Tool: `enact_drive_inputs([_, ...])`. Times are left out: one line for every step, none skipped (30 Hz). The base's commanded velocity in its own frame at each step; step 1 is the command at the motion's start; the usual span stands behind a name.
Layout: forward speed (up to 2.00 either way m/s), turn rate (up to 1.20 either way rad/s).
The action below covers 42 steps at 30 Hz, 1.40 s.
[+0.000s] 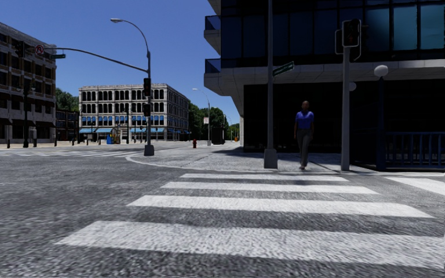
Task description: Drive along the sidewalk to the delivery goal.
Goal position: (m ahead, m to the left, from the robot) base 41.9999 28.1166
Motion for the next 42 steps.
enact_drive_inputs([2.00,0.00])
enact_drive_inputs([2.00,0.00])
enact_drive_inputs([2.00,0.00])
enact_drive_inputs([2.00,0.00])
enact_drive_inputs([2.00,0.00])
enact_drive_inputs([2.00,0.00])
enact_drive_inputs([2.00,0.00])
enact_drive_inputs([2.00,0.00])
enact_drive_inputs([2.00,0.00])
enact_drive_inputs([2.00,0.00])
enact_drive_inputs([2.00,0.00])
enact_drive_inputs([2.00,0.00])
enact_drive_inputs([2.00,0.00])
enact_drive_inputs([2.00,0.00])
enact_drive_inputs([2.00,0.00])
enact_drive_inputs([2.00,0.00])
enact_drive_inputs([2.00,0.00])
enact_drive_inputs([2.00,0.00])
enact_drive_inputs([2.00,0.00])
enact_drive_inputs([2.00,0.00])
enact_drive_inputs([2.00,0.00])
enact_drive_inputs([2.00,0.00])
enact_drive_inputs([2.00,0.00])
enact_drive_inputs([2.00,0.00])
enact_drive_inputs([2.00,0.00])
enact_drive_inputs([2.00,0.00])
enact_drive_inputs([2.00,0.00])
enact_drive_inputs([2.00,0.00])
enact_drive_inputs([2.00,0.00])
enact_drive_inputs([2.00,0.00])
enact_drive_inputs([2.00,0.00])
enact_drive_inputs([2.00,0.00])
enact_drive_inputs([2.00,0.00])
enact_drive_inputs([2.00,0.00])
enact_drive_inputs([2.00,0.00])
enact_drive_inputs([2.00,0.00])
enact_drive_inputs([2.00,0.00])
enact_drive_inputs([2.00,0.00])
enact_drive_inputs([2.00,0.00])
enact_drive_inputs([2.00,0.00])
enact_drive_inputs([2.00,0.00])
enact_drive_inputs([2.00,0.00])
